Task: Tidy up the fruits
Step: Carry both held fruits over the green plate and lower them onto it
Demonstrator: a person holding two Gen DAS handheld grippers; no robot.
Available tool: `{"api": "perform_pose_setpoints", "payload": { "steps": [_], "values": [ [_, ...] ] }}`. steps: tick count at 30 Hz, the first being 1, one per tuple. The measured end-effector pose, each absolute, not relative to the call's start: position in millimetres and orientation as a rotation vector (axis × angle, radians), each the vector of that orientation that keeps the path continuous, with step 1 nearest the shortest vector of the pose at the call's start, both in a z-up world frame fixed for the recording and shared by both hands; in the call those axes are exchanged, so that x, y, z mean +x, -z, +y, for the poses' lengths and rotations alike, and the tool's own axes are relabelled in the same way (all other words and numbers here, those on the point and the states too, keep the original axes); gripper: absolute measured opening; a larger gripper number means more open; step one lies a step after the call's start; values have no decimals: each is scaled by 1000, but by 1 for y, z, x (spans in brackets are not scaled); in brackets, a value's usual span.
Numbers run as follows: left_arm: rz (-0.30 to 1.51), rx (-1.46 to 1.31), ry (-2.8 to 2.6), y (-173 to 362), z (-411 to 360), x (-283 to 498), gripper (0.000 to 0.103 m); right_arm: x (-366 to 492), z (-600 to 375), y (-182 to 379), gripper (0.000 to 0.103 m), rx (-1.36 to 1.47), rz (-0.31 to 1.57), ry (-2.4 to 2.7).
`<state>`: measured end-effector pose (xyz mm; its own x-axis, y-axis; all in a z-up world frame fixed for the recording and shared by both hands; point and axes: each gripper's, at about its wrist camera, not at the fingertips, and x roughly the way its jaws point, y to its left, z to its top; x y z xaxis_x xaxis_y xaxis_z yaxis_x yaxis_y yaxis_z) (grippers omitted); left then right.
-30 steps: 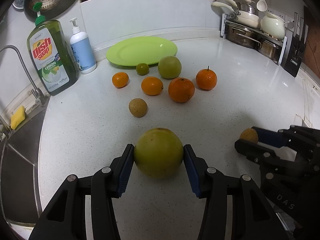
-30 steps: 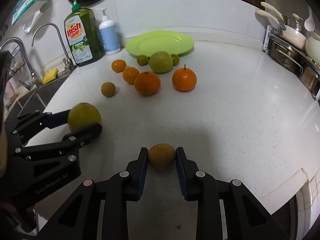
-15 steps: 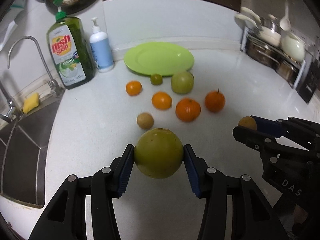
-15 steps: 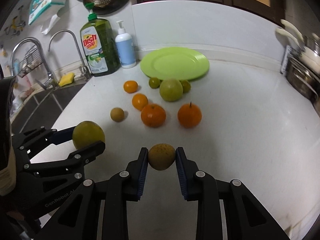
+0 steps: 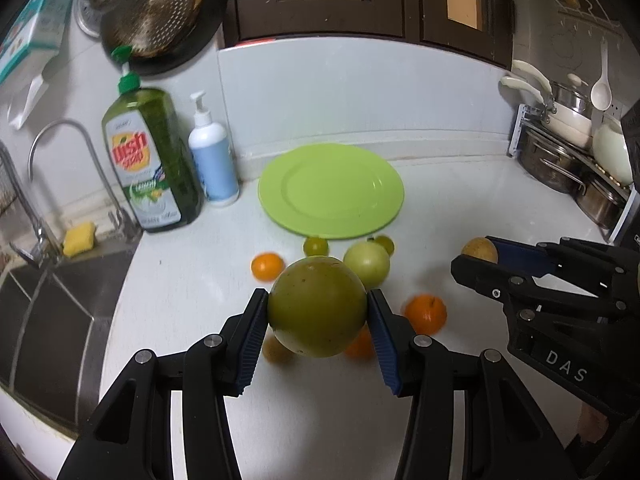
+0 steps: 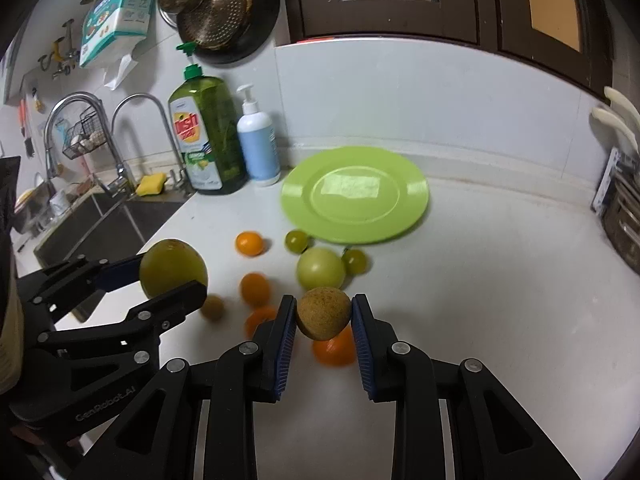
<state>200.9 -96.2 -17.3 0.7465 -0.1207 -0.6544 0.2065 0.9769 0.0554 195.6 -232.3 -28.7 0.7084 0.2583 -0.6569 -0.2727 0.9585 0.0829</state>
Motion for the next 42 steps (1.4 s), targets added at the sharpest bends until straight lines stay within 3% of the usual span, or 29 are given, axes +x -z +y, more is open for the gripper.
{"api": "perform_pose_setpoints", "payload": {
  "steps": [19,31,42],
  "values": [
    [738,187,247,12,-110,329,49,307,-240,19,29,-7,735,-269],
    [867,215,271,61,-116,414,49,395,-238,69,29,-50,875,-286],
    [939,237,291,85,-119,439,49,427,-231,98,29,-83,947,-320]
  ]
}}
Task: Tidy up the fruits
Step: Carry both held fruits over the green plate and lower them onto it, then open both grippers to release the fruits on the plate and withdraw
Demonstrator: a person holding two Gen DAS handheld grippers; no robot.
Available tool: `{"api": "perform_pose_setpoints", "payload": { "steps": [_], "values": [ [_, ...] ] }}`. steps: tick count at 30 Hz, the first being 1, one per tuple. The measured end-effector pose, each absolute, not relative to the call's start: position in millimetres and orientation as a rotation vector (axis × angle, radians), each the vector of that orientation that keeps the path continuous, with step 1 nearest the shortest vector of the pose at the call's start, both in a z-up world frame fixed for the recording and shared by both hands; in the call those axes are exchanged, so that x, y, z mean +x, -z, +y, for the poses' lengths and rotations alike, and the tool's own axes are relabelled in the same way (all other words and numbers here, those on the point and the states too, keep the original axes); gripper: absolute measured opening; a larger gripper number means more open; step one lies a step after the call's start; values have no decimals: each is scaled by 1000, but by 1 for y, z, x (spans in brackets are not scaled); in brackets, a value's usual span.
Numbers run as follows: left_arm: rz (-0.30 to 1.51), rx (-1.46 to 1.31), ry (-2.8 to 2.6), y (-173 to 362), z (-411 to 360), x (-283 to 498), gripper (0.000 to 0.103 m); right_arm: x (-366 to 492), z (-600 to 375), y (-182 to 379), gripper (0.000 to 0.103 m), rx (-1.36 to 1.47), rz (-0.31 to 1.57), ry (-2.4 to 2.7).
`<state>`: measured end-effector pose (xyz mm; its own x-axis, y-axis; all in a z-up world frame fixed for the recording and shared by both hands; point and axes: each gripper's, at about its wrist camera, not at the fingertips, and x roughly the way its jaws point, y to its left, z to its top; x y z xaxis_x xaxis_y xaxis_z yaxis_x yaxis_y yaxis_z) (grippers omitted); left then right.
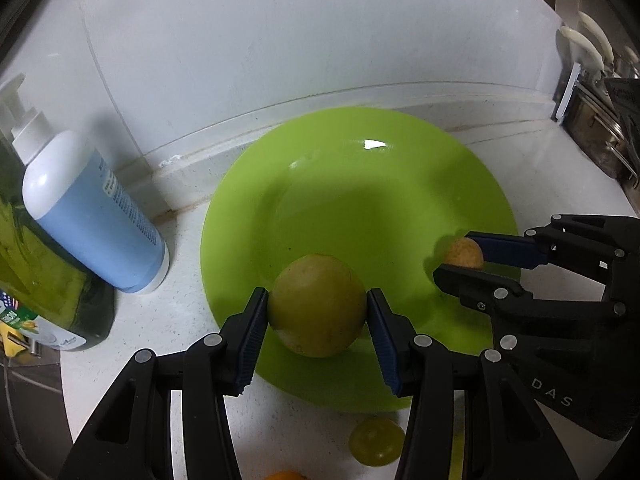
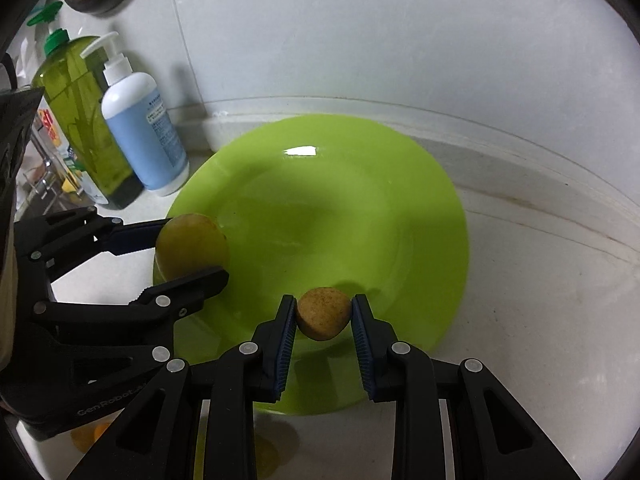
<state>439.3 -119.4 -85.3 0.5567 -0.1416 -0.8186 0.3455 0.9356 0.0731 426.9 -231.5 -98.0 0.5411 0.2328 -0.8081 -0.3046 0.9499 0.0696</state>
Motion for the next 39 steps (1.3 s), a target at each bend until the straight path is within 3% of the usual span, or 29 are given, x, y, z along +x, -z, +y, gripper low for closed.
{"api": "perform_pose_setpoints", "payload": {
  "steps": [11,26,30,36,39],
  "values": [
    [1022,196,306,94,-118,441,48,430,-234,104,29,-41,999,-338],
    [1003,229,298,91,-120,440,49,422,-228,109,32,-41,1005,-341],
    [950,224,272,75,-118,432,59,419,-234,99,42,-52,959,-314],
    [790,158,219,26,-107,390,76,387,-240,67,48,-45,857,-263],
    [724,155,187,6,-100,363,78,361,-242,47,53,-42,796,-245]
  ]
}}
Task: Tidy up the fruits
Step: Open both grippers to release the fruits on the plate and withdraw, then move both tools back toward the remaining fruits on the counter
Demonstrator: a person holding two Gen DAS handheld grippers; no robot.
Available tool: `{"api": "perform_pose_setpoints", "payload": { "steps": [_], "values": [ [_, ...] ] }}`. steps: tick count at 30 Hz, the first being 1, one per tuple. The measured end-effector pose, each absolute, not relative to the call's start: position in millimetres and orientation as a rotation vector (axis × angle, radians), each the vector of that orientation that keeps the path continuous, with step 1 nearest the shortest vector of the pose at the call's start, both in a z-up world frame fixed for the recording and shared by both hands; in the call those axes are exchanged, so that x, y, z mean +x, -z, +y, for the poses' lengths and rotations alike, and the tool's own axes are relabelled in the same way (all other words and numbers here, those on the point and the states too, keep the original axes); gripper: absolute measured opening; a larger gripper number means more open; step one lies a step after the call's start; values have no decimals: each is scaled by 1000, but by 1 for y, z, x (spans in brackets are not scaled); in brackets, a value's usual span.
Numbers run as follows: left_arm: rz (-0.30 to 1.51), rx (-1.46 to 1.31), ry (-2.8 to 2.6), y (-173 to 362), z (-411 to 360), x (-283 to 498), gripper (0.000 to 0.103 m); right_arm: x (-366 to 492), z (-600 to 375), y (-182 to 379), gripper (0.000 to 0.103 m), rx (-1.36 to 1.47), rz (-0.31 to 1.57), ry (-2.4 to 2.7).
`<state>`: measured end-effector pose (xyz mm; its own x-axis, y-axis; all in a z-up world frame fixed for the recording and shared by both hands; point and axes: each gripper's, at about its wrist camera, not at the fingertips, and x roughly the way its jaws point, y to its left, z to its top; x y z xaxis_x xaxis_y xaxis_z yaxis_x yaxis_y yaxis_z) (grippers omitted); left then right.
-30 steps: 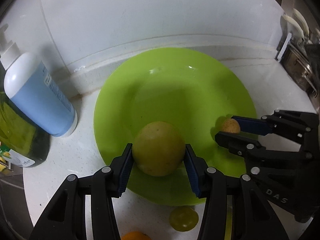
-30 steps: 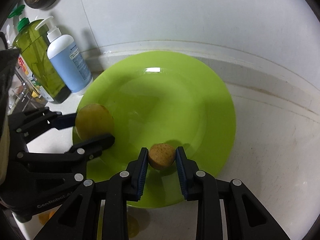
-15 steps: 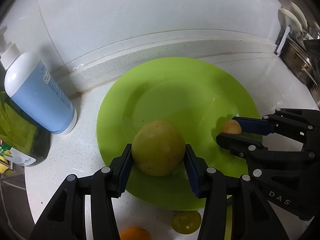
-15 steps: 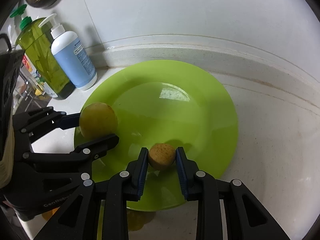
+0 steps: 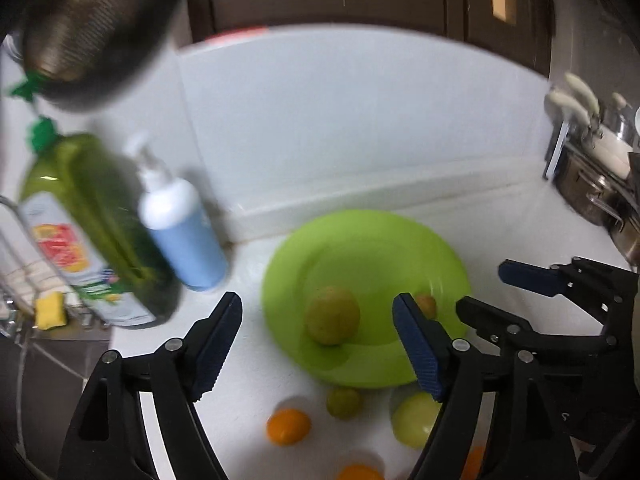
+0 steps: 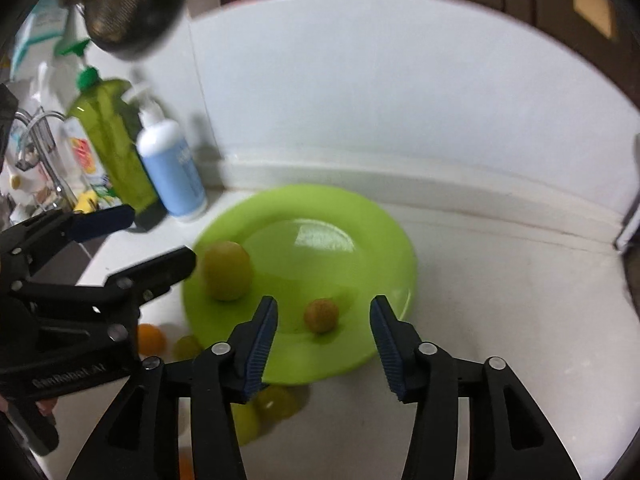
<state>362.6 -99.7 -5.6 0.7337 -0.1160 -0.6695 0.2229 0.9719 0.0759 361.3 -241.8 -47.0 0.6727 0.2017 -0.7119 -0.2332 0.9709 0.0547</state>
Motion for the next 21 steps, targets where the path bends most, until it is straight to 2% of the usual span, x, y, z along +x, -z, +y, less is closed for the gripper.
{"api": "perform_pose_setpoints", "payload": {
  "steps": [12,21],
  "values": [
    [637,110,128,-35,-69,261,88,264,-236,-7,65,-15,655,-214],
    [630,106,91,-39,-43,204,91,204,-220,-17,65,-36,617,-180]
  ]
}}
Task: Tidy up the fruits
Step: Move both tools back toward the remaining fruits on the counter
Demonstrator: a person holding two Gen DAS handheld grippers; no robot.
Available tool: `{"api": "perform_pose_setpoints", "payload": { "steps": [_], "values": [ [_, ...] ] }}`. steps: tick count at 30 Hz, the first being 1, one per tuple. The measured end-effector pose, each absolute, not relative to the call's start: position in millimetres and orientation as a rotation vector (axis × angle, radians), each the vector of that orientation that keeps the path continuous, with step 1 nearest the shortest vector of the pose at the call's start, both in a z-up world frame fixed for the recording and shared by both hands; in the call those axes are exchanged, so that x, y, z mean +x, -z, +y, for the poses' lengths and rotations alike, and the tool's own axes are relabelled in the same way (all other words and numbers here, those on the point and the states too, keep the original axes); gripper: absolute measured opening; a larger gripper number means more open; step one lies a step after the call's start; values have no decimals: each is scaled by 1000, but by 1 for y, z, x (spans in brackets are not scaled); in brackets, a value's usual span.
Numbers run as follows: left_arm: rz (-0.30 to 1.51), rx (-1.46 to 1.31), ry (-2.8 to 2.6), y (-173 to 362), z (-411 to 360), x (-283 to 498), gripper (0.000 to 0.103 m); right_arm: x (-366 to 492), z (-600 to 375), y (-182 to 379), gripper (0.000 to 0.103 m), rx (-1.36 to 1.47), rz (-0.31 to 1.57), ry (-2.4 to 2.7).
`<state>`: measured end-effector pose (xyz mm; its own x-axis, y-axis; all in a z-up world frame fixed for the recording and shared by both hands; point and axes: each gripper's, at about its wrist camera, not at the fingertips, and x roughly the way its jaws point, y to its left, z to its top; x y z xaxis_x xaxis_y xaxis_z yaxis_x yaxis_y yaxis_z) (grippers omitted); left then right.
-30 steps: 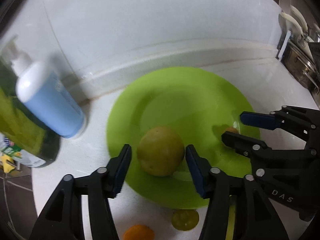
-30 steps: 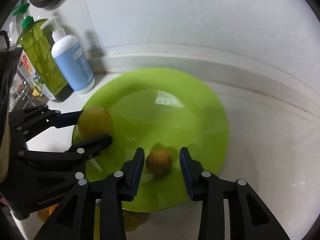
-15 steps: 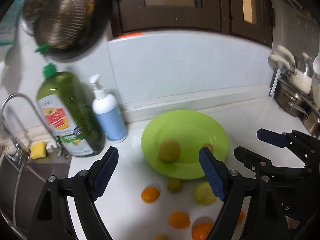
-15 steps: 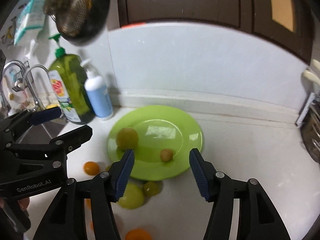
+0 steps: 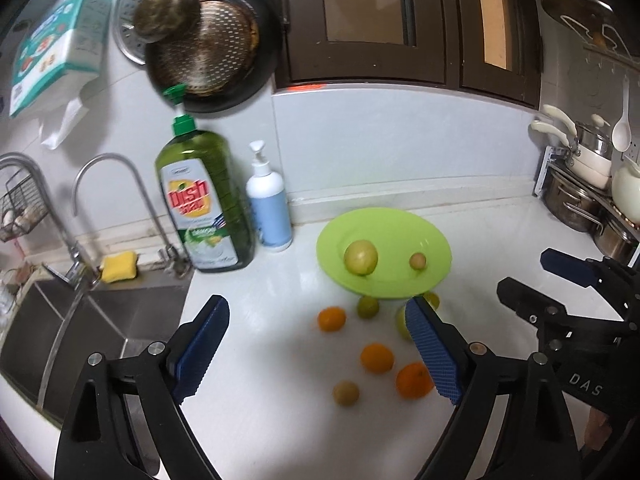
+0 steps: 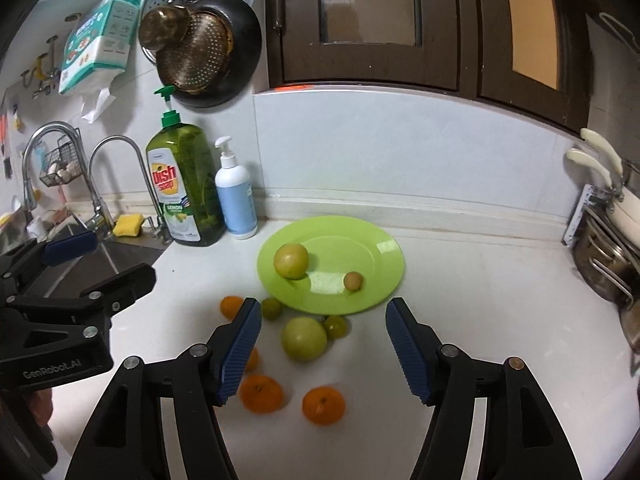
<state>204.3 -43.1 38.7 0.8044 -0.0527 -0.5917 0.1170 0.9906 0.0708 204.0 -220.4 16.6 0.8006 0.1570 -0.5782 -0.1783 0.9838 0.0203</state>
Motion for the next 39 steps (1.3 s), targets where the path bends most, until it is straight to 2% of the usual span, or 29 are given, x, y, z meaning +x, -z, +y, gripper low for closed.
{"api": "perform_pose_setpoints", "payload": {
  "steps": [13,27,34,39],
  "values": [
    [655,142,99,-17,-18,161,93,148,-197,-5,65,-64,606,-150],
    [672,251,189,33,-15,161,91,147,-180,40,65,-86,709,-168],
    [682,287,283,51,-18,174,74,157,-169,57,64,-113,726,-209],
    [728,282,351,62,-25,189,64,173,-166,70,56,-93,781,-239]
  ]
}}
